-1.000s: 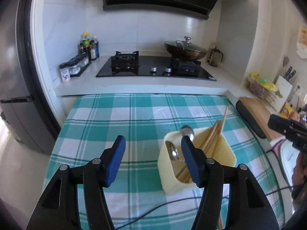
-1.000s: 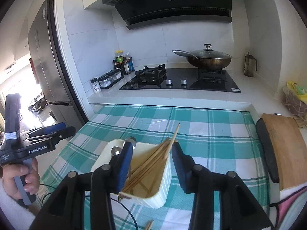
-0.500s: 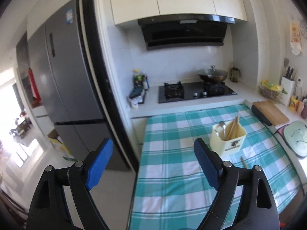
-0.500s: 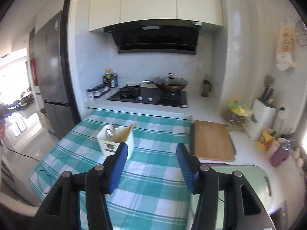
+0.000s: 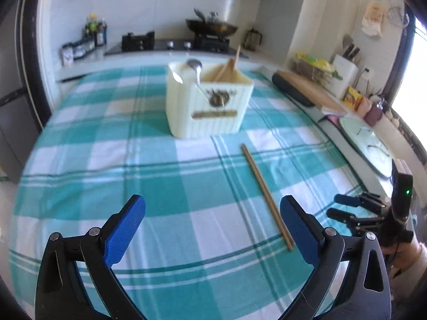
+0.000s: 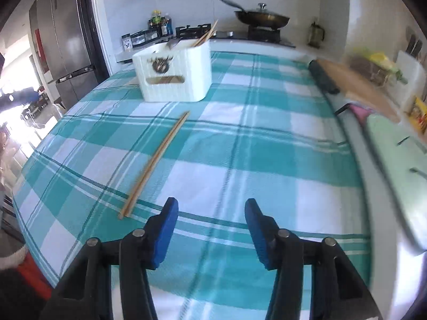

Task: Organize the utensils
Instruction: 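Move both open tools back over the loose chopsticks on the cloth, then close the left tool on a chopstick while the right tool closes on another chopstick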

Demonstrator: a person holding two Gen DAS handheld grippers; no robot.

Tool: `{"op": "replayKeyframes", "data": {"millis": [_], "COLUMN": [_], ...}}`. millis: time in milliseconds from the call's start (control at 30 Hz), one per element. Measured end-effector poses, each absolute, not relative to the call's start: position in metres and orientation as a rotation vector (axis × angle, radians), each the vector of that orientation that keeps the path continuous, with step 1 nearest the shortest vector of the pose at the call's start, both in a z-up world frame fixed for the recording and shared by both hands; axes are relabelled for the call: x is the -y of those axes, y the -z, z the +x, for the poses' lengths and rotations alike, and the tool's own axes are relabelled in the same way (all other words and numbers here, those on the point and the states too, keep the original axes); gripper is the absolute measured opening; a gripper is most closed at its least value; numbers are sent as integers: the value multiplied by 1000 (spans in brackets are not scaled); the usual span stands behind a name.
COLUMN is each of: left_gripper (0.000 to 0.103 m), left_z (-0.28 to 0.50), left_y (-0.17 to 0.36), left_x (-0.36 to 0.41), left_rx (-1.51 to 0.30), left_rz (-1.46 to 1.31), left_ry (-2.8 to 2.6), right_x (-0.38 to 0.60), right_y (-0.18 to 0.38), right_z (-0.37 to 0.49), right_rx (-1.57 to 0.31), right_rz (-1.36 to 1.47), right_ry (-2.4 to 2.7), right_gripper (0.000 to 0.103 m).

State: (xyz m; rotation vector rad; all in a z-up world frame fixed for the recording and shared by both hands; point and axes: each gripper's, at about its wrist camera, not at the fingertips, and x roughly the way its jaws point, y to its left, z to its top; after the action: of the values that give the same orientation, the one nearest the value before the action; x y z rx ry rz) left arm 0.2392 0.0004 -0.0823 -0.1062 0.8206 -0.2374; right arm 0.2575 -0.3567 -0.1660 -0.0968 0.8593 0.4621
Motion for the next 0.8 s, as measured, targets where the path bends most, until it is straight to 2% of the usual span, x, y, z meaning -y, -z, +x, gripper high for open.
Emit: {"op": "replayKeyframes", "data": {"millis": [133, 367, 633, 700, 800], "left_gripper": [97, 97, 97, 97, 97], "left_z": [250, 254, 266, 266, 267], "left_y": [119, 133, 145, 144, 141], "left_x": [27, 10, 21, 22, 24], "left_rx": [-851, -875, -911, -914, -907], "left_rz": [-90, -171, -158, -160, -159], "left_ry": [213, 172, 161, 160, 164], "right_x": [311, 273, 257, 259, 280], "right_y": [184, 206, 204, 205, 207], "right_z": [273, 313, 313, 317, 320], "right_rx": [-898, -997, -984, -987, -997], "right_rz": [-1, -6, -128, -115, -34], "right_ry": [-558, -549, -486, -451, -403], "right_gripper": [47, 21, 17, 6, 4]}}
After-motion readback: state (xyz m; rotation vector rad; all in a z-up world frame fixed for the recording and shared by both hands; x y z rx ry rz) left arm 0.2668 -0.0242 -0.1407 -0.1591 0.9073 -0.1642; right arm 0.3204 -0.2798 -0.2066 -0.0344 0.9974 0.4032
